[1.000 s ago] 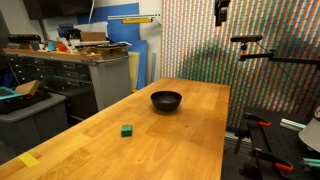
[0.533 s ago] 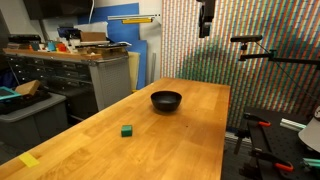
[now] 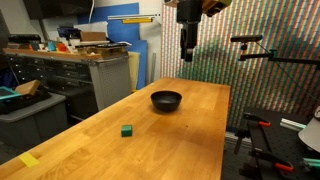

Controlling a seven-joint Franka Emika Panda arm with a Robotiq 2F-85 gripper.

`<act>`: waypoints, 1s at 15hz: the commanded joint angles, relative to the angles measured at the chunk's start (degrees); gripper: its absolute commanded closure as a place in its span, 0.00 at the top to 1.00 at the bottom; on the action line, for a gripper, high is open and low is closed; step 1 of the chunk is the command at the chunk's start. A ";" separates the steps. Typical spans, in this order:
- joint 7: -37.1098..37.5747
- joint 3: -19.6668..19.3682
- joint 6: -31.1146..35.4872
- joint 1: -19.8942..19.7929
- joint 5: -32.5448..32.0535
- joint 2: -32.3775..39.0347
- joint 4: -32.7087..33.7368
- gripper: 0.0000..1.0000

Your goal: Put the green block inside the black bowl

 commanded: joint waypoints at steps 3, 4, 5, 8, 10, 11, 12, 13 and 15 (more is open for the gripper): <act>-1.76 3.23 5.57 0.90 2.26 11.36 6.13 1.00; -1.53 3.96 6.61 0.93 2.09 13.31 7.11 1.00; -1.36 4.62 7.41 0.92 1.96 15.01 7.99 1.00; -0.56 6.48 10.07 0.91 1.40 20.39 10.92 1.00; -0.12 7.50 11.59 0.94 1.18 23.51 12.76 1.00; 0.08 7.91 12.18 0.97 0.91 25.01 13.68 1.00; 0.12 8.29 13.08 0.99 0.66 26.39 14.47 1.00; 0.21 8.59 14.06 1.03 0.36 27.72 15.22 1.00; 0.18 9.12 16.32 1.05 -0.08 30.34 16.58 1.00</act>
